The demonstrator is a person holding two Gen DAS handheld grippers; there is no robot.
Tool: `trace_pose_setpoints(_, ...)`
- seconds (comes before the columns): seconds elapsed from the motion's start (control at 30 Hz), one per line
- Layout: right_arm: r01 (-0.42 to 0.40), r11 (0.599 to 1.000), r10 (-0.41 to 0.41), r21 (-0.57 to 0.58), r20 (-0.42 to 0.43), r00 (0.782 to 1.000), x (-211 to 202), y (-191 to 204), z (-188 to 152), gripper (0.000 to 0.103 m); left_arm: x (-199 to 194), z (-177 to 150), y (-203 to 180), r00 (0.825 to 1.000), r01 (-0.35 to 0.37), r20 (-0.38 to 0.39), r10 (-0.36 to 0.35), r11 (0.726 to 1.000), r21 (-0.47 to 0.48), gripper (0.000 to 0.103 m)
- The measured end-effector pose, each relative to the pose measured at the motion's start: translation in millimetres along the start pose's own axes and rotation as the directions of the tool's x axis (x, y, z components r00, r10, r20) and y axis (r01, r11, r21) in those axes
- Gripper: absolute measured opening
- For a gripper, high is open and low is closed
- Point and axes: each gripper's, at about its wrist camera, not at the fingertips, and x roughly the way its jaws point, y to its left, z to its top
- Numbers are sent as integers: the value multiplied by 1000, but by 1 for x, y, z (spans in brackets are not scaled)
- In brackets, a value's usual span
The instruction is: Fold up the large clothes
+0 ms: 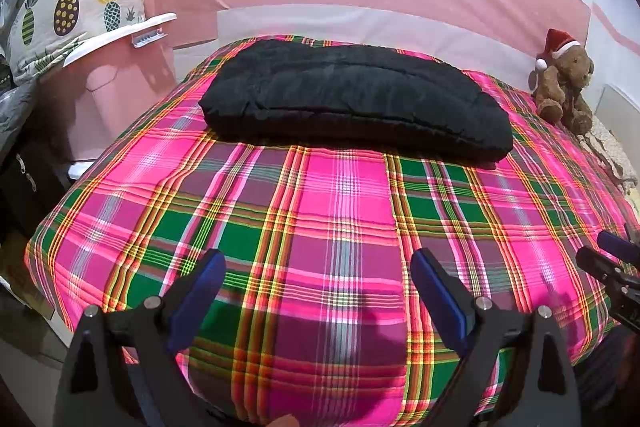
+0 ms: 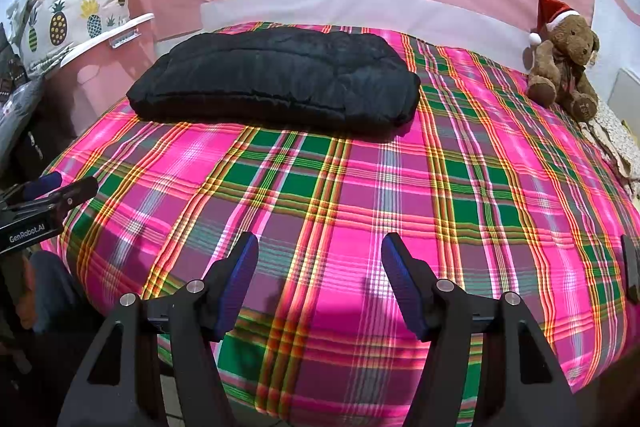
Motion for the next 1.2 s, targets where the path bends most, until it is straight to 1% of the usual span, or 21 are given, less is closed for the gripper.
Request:
trace_pose_setpoints(0.4,2,1000,-2,-4,1,1000,0,1,-1,64,-1,0,2,1000,15,-4,-15,1000,-26,95)
trace_pose_setpoints(0.93,5,1000,-5,-16,-9,1000,2,0,-2,64,4,-3,2,1000,2,-14,-3,999,-37,95)
trace_pose_setpoints(1.2,6,1000,-7,-19,-7,1000,3,-1,-2,64,6,-3,4,1000,-23,-11,23,999,-45,95)
